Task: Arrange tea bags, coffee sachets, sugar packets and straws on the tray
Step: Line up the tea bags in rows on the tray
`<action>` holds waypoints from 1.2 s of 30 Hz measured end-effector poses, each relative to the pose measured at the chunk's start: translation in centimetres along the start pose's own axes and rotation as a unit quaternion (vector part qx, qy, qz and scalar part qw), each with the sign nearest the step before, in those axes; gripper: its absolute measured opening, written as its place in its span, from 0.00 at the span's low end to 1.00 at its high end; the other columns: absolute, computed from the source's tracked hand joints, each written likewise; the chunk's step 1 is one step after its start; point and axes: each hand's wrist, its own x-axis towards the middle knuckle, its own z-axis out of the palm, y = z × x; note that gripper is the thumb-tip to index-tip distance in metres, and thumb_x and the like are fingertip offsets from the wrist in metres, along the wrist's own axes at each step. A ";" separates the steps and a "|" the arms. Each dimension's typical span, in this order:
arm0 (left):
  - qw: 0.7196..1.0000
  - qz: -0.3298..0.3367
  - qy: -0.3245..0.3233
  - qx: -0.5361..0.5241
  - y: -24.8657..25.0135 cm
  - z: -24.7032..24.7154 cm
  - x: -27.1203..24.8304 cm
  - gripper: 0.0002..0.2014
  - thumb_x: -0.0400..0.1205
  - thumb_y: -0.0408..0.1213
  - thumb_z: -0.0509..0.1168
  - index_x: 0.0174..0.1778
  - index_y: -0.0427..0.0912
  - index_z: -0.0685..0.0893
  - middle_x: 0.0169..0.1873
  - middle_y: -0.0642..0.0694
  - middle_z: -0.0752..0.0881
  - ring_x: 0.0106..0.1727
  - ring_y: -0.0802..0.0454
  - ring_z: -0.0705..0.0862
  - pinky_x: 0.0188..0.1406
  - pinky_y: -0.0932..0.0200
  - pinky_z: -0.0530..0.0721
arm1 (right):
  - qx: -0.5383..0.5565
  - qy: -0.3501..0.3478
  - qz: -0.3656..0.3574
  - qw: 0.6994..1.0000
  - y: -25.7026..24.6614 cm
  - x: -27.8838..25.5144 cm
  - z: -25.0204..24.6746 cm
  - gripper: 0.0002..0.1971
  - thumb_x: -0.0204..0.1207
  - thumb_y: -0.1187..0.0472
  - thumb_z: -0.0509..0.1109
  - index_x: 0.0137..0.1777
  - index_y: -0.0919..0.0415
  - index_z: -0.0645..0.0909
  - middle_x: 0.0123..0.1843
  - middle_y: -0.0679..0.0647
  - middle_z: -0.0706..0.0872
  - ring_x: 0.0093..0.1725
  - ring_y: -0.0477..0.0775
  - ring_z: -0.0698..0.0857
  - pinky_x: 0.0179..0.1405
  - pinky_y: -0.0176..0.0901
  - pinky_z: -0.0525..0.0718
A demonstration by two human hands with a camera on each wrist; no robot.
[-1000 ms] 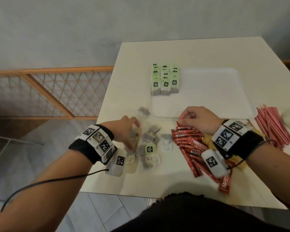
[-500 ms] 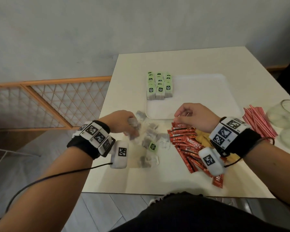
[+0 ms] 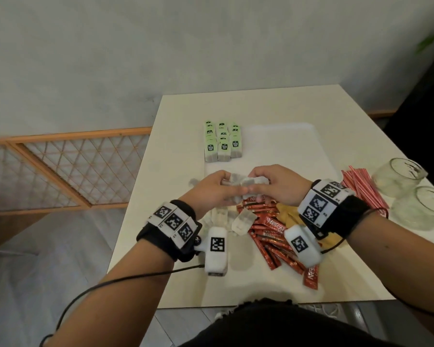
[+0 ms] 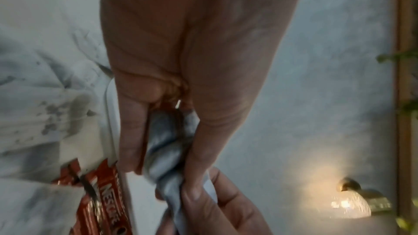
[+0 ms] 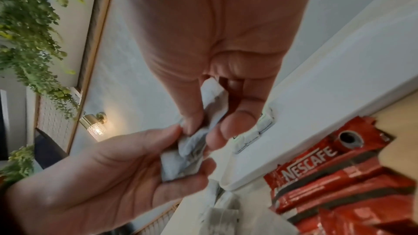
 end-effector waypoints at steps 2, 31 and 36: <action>0.997 0.000 -0.013 0.077 0.2 -0.2 0.2 0.27 0.73 0.38 0.80 0.65 0.40 0.77 0.52 0.41 0.89 0.48 0.47 0.90 0.50 0.57 0.89 | -0.010 -0.032 0.001 0.999 -0.1 -0.2 -0.4 0.05 0.79 0.58 0.73 0.51 0.57 0.84 0.32 0.49 0.86 0.25 0.40 0.83 0.32 0.39 0.81; 0.958 0.160 0.171 0.166 -0.4 3.3 3.2 0.04 0.79 0.39 0.73 0.46 0.44 0.89 0.35 0.46 0.90 0.34 0.47 0.90 0.34 0.53 0.89 | 0.221 0.135 0.128 0.957 1.2 3.3 -0.1 0.07 0.81 0.69 0.64 0.50 0.64 0.85 0.42 0.65 0.90 0.35 0.59 0.90 0.44 0.56 0.91; 0.975 0.104 0.174 0.092 0.3 1.4 4.6 0.03 0.83 0.35 0.69 0.43 0.42 0.87 0.33 0.44 0.87 0.29 0.53 0.89 0.22 0.63 0.85 | 0.262 0.071 0.108 0.956 0.5 4.8 -1.0 0.10 0.82 0.72 0.62 0.58 0.70 0.83 0.44 0.67 0.89 0.37 0.55 0.88 0.43 0.45 0.91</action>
